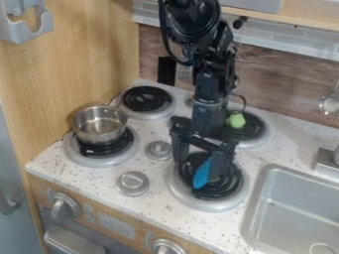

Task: Remove the little thing on the upper right burner

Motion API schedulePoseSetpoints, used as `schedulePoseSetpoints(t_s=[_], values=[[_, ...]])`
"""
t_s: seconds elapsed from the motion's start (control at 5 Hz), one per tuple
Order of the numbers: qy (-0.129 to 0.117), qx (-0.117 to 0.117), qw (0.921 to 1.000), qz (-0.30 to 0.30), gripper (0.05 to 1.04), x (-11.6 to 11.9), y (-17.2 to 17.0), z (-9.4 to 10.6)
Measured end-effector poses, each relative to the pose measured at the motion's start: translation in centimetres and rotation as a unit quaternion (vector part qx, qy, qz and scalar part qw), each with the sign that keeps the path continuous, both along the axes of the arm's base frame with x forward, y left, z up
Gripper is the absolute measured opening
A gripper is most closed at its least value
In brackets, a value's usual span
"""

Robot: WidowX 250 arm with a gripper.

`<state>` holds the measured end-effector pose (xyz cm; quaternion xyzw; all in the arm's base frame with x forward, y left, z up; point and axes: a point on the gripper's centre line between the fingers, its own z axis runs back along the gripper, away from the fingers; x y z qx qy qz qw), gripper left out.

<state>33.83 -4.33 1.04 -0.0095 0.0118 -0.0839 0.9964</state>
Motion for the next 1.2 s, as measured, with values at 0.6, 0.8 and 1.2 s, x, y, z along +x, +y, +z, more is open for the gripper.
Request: schedulePoseSetpoints(t_s=[0.6, 0.8, 1.2], values=[[0.008, 0.0, 0.9997, 0.022, 0.999, 4.9, -0.7, -1.7], [-0.05, 0.005, 0.9982, 0.032, 0.999, 7.7, -0.6, -0.6], [-0.213, 0.008, 0.9755, 0.055, 0.999, 11.2, 0.0, -1.9]])
